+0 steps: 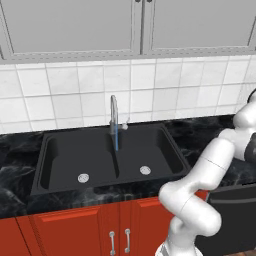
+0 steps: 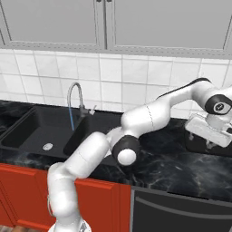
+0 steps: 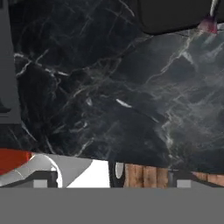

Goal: Take the fish out of the fridge, briefly rinse it in the sink, and place it on the tray next to the sink.

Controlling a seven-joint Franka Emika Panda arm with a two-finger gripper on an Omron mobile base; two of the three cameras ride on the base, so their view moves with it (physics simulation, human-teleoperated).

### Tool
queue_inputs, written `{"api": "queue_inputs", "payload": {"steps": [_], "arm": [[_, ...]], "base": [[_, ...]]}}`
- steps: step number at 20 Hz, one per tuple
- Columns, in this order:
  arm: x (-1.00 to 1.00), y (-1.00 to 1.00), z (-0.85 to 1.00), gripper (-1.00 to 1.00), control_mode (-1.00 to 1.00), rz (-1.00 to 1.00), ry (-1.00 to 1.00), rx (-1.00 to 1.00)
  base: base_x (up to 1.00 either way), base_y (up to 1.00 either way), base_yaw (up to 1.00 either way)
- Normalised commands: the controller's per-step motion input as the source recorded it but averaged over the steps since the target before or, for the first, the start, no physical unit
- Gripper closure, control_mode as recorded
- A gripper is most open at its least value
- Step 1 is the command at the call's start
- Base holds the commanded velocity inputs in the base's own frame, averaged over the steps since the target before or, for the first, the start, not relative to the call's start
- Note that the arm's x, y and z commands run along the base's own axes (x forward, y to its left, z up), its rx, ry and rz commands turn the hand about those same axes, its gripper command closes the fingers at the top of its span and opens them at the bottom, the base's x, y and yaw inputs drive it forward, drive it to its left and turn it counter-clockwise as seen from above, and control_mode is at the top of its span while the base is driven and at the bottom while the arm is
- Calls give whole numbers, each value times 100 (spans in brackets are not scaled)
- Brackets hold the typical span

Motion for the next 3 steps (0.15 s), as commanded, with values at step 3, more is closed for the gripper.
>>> {"api": "queue_inputs", "payload": {"steps": [3], "arm": [[-10, 69, -89, -100, -100, 45, -80, -31]], "base": [[0, 0, 0]]}}
